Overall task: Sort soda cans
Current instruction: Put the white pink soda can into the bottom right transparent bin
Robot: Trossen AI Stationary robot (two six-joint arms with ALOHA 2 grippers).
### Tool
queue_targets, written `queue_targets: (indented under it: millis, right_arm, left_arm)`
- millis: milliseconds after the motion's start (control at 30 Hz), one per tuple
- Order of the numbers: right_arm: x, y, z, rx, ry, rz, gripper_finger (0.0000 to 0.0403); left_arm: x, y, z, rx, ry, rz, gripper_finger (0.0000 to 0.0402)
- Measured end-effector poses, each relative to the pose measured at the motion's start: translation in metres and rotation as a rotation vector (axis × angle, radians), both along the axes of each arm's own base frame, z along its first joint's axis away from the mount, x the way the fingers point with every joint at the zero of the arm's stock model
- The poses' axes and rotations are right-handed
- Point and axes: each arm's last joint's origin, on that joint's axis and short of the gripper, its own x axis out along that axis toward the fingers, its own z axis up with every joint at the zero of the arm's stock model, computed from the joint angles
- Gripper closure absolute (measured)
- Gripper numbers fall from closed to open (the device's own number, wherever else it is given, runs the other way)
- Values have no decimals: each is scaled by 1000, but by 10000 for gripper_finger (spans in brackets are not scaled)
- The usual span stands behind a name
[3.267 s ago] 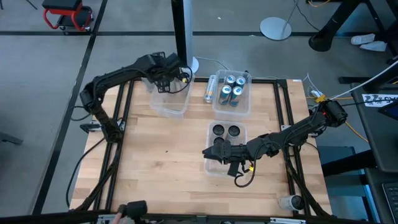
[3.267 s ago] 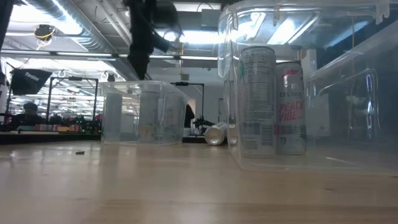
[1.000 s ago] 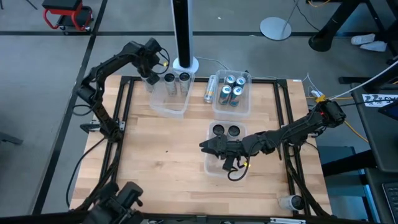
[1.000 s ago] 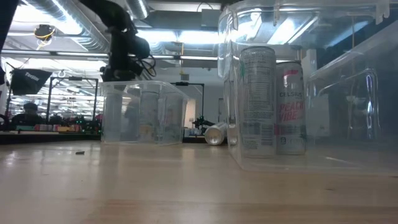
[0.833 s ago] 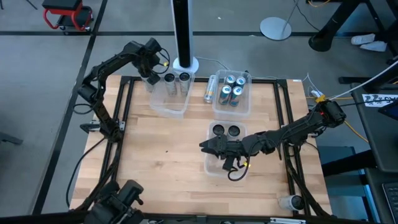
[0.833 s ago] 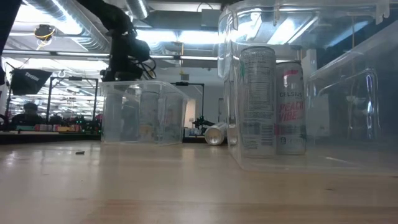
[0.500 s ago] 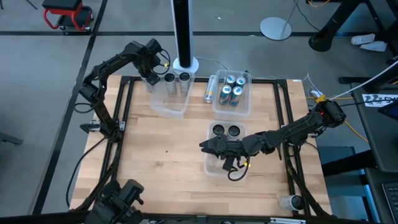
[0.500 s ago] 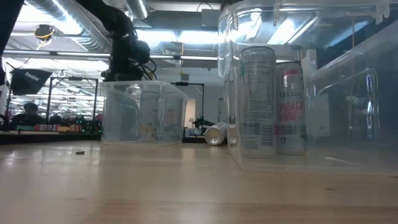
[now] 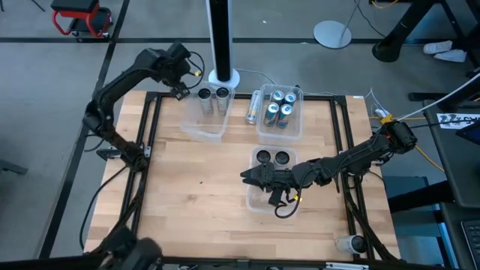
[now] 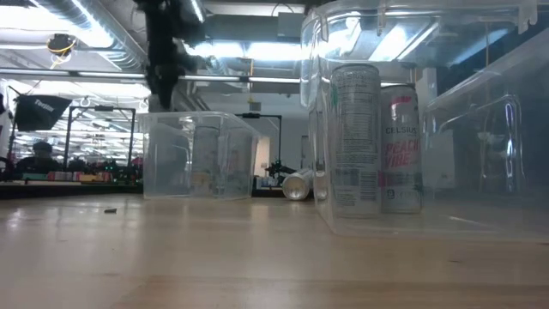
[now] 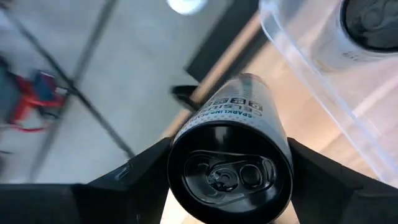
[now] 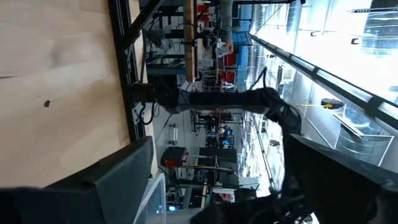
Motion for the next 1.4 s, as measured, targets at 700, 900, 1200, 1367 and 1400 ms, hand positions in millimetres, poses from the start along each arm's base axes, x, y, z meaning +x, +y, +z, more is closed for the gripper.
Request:
queue_targets:
  millis: [700, 900, 1200, 1367, 1400]
  right_arm:
    - [5, 5, 27, 23, -15, -28, 38]
    - [6, 12, 52, 93, 90, -82, 38]
    - [-4, 34, 63, 198, 115, -19, 38]
    - [-10, 47, 62, 230, 131, 14, 38]
    - [-11, 48, 62, 235, 131, 20, 38]
  left_arm:
    - [-4, -135, 96, 146, -444, -370, 150]
    - [1, -176, 102, 98, -534, -506, 150]
    - [13, -241, 85, -117, -568, -724, 150]
    - [26, -277, 55, -233, -534, -797, 150]
    - [28, -283, 47, -249, -506, -803, 150]
